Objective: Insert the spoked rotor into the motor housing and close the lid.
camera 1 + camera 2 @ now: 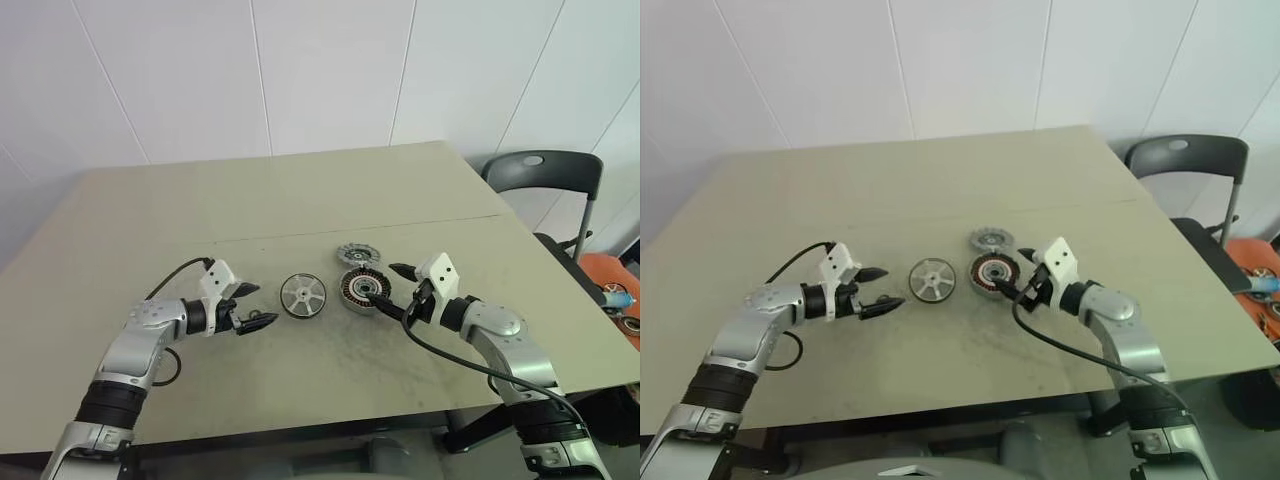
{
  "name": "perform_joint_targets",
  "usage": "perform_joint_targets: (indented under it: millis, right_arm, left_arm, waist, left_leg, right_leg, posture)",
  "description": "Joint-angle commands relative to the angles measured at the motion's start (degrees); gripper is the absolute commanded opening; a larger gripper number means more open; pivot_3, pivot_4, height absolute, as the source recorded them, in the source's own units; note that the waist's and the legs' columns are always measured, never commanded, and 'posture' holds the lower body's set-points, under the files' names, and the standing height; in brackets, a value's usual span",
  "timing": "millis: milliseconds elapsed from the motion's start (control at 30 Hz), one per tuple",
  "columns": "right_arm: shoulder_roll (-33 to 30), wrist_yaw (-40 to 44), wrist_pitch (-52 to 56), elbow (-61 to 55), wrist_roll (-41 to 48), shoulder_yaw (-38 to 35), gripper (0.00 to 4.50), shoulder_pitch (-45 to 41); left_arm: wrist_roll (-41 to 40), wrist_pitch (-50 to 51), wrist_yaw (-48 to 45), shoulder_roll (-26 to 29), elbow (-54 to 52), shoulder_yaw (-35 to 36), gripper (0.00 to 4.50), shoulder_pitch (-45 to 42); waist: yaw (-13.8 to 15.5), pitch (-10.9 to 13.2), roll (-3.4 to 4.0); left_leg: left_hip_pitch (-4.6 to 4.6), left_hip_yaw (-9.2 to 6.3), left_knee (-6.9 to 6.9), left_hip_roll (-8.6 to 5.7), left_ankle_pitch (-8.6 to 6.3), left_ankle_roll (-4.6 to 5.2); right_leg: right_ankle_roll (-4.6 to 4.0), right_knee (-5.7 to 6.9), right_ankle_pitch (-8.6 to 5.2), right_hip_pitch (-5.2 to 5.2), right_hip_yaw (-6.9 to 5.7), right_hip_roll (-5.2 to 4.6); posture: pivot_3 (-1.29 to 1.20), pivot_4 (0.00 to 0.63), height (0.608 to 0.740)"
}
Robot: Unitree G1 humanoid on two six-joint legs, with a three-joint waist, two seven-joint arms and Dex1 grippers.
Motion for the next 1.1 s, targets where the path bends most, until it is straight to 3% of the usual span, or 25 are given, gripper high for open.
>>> perform_joint_targets:
  millis: [33, 767, 933, 1100]
  right_arm:
    - [0.1, 0.18, -1.36, -0.46, 0.09, -0.29, 4.5, -1.03]
    - [0.46, -0.52, -1.58, -1.15, -0.32, -0.32, 4.5, -0.34]
    - [0.51, -0.59, -1.57, -1.05, -0.34, -0.29, 4.5, -0.28]
    - [0.64, -0.73, -1.69, -0.89, -0.42, -0.22, 4.5, -0.22]
  left_arm:
    - [2.25, -1.63, -1.41, 2.6, 0.0, -1.37, 4.49, -0.98]
    - [4.31, -12.25, -4.3, 2.86, 17.72, -0.97, 4.49, -7.82]
    - [0.66, -8.07, -6.47, 1.98, 13.28, -0.07, 4.49, -7.15]
    - [2.63, -8.14, -5.44, 2.89, 11.63, -1.02, 4.49, -5.36]
  waist:
    - [-0.05, 0.0, 0.01]
    - [-0.07, 0.01, 0.02]
    - [-0.06, 0.02, 0.0]
    - [-0.16, 0.02, 0.01]
  left_leg:
    - [0.0, 0.0, 0.0, 0.0, 0.0, 0.0]
    - [-0.02, 0.01, -0.01, 0.0, 0.0, 0.0]
    - [-0.03, 0.01, -0.01, 0.0, 0.0, 0.0]
    - [-0.04, 0.01, -0.01, 0.01, 0.0, 0.0]
  right_leg:
    - [0.0, 0.0, 0.0, 0.0, 0.0, 0.0]
    - [-0.12, -0.02, 0.08, -0.05, 0.0, 0.01]
    - [-0.12, -0.02, 0.08, -0.08, 0.0, 0.0]
    - [-0.12, -0.01, 0.08, -0.11, 0.0, 0.01]
  posture:
    - [0.0, 0.0, 0.74]
    - [0.0, 0.0, 0.74]
    - [0.0, 0.0, 0.74]
    - [0.0, 0.0, 0.74]
